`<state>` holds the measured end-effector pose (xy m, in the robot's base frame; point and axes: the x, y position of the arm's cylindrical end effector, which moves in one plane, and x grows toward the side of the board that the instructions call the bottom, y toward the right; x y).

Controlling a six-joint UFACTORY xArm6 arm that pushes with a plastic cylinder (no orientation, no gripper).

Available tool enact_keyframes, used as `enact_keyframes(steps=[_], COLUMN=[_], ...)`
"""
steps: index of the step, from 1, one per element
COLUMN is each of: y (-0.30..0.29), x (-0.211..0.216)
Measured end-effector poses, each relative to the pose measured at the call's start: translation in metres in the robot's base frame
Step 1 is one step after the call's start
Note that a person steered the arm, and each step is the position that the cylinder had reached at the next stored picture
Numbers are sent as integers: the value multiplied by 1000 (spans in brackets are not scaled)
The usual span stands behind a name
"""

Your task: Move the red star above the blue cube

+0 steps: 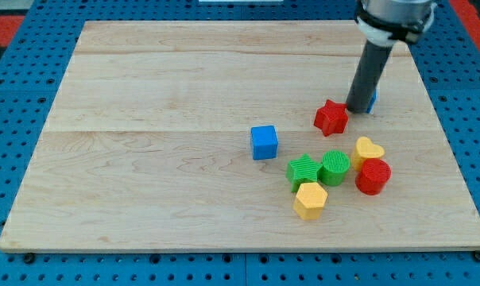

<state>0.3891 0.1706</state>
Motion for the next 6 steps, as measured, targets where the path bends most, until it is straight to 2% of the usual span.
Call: enact_keyframes(steps=[1, 2, 3, 4, 5, 6], y=[-17, -10, -10, -52, -80, -113], x=[9, 56, 70, 60, 28, 28])
